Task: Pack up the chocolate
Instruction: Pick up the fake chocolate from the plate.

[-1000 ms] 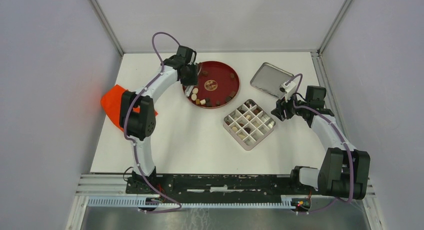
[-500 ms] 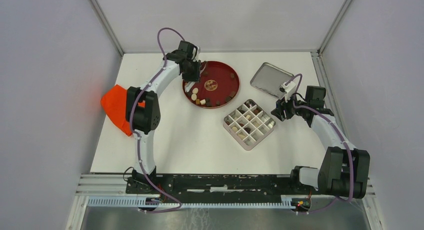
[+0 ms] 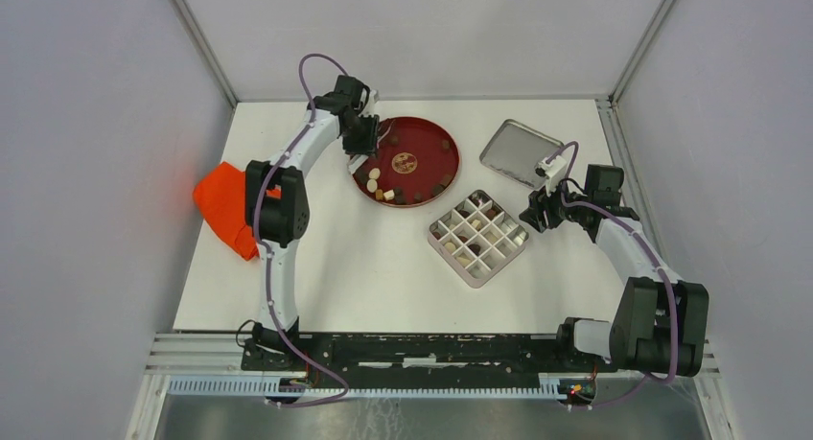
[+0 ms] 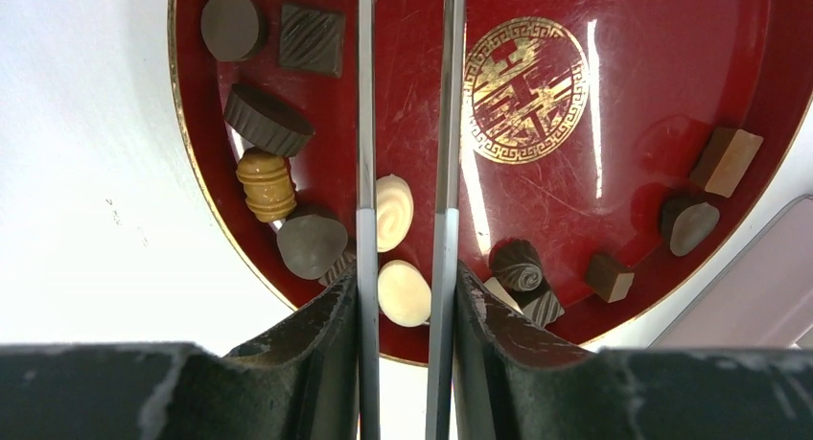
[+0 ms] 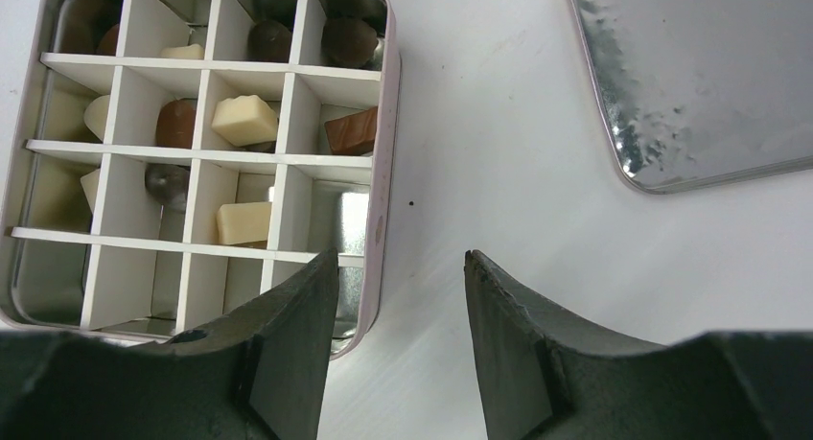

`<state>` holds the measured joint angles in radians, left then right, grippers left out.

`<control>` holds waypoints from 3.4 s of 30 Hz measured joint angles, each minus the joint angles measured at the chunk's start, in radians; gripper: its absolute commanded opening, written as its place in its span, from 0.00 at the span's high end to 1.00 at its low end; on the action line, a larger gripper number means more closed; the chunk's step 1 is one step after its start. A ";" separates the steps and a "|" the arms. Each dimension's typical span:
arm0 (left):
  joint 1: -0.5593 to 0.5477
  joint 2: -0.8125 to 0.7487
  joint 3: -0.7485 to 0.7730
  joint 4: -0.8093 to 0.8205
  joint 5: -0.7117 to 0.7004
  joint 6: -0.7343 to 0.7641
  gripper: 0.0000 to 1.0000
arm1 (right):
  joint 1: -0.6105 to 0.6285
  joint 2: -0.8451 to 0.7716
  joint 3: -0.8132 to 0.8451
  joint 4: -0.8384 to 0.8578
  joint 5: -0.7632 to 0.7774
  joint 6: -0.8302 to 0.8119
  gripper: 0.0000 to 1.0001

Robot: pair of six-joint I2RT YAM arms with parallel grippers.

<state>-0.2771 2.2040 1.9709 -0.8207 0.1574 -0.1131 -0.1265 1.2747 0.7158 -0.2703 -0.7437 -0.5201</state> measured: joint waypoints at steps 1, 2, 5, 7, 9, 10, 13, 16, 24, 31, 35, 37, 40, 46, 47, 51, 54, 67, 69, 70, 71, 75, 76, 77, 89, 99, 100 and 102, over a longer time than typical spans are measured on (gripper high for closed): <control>0.006 0.005 0.002 -0.003 0.010 0.000 0.60 | 0.000 0.000 0.000 0.000 0.000 0.000 0.43; 0.010 0.008 0.002 -0.007 0.016 0.001 0.60 | 0.000 0.000 0.000 0.000 0.000 0.000 0.43; 0.024 0.018 0.003 -0.018 0.047 0.002 0.59 | 0.000 0.001 0.000 0.000 0.000 -0.001 0.43; 0.031 0.020 0.003 -0.019 0.069 0.002 0.59 | 0.000 0.001 0.000 0.000 0.000 -0.001 0.43; 0.037 0.021 0.003 -0.021 0.093 0.003 0.59 | 0.000 0.001 0.000 0.000 0.000 -0.001 0.43; 0.040 0.021 0.003 -0.021 0.105 0.003 0.59 | 0.000 0.001 0.000 0.000 0.000 -0.001 0.43; 0.044 0.021 -0.002 -0.021 0.143 0.003 0.60 | 0.000 0.002 0.000 0.000 -0.001 -0.001 0.43; 0.046 0.021 -0.027 -0.018 0.167 0.003 0.61 | 0.000 0.002 0.000 0.000 -0.001 -0.001 0.43; 0.046 -0.020 -0.164 -0.012 0.190 0.002 0.61 | 0.000 0.002 0.000 -0.001 -0.008 -0.001 0.43; 0.041 -0.140 -0.278 0.012 0.192 -0.010 0.61 | 0.000 0.002 0.000 -0.001 -0.018 -0.001 0.43; 0.031 -0.195 -0.306 0.029 0.191 -0.018 0.61 | 0.000 0.002 0.000 -0.001 -0.020 -0.001 0.43; 0.021 -0.214 -0.317 0.037 0.187 -0.020 0.60 | 0.000 0.002 0.000 -0.001 -0.020 -0.001 0.43; 0.006 -0.229 -0.335 0.039 0.172 -0.020 0.60 | 0.000 0.002 0.000 -0.001 -0.021 -0.001 0.43; -0.045 -0.253 -0.349 0.038 0.005 -0.037 0.61 | 0.000 0.002 0.000 -0.001 -0.024 -0.001 0.43; -0.055 -0.262 -0.350 0.038 -0.020 -0.046 0.61 | 0.000 0.002 0.000 -0.001 -0.024 -0.002 0.43; -0.097 -0.320 -0.378 0.056 -0.090 -0.108 0.62 | 0.000 0.001 0.000 -0.001 -0.024 -0.002 0.43; -0.116 -0.348 -0.406 0.073 -0.108 -0.154 0.62 | 0.000 0.001 0.000 -0.001 -0.026 -0.002 0.43; -0.135 -0.352 -0.428 0.099 -0.133 -0.306 0.60 | 0.000 -0.010 0.000 -0.003 -0.029 -0.009 0.42; -0.140 -0.352 -0.429 0.100 -0.132 -0.308 0.59 | 0.000 -0.010 0.002 -0.006 -0.033 -0.010 0.42; -0.142 -0.352 -0.430 0.100 -0.131 -0.309 0.59 | 0.000 -0.011 0.002 -0.008 -0.034 -0.010 0.42; -0.144 -0.351 -0.431 0.100 -0.130 -0.310 0.59 | 0.000 -0.011 0.002 -0.010 -0.034 -0.011 0.42; -0.146 -0.351 -0.435 0.106 -0.130 -0.310 0.57 | 0.000 -0.013 0.002 -0.014 -0.035 -0.016 0.42; -0.146 -0.351 -0.436 0.108 -0.130 -0.310 0.57 | 0.000 -0.014 0.002 -0.016 -0.036 -0.017 0.42; -0.146 -0.351 -0.437 0.112 -0.130 -0.310 0.57 | 0.000 -0.015 0.002 -0.017 -0.038 -0.019 0.42; -0.146 -0.318 -0.439 0.111 -0.164 -0.309 0.57 | 0.000 -0.016 0.005 -0.028 -0.042 -0.028 0.42; -0.166 -0.279 -0.439 0.111 -0.201 -0.309 0.57 | 0.000 -0.016 0.008 -0.032 -0.042 -0.035 0.42; -0.168 -0.279 -0.439 0.111 -0.201 -0.309 0.57 | 0.000 -0.015 0.008 -0.032 -0.042 -0.035 0.42; -0.171 -0.279 -0.439 0.111 -0.201 -0.309 0.57 | 0.000 -0.015 0.008 -0.032 -0.042 -0.035 0.42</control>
<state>-0.4477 1.9251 1.5318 -0.7094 -0.0433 -0.4225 -0.1265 1.2594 0.7235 -0.3023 -0.7860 -0.5556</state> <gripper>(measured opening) 0.437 0.575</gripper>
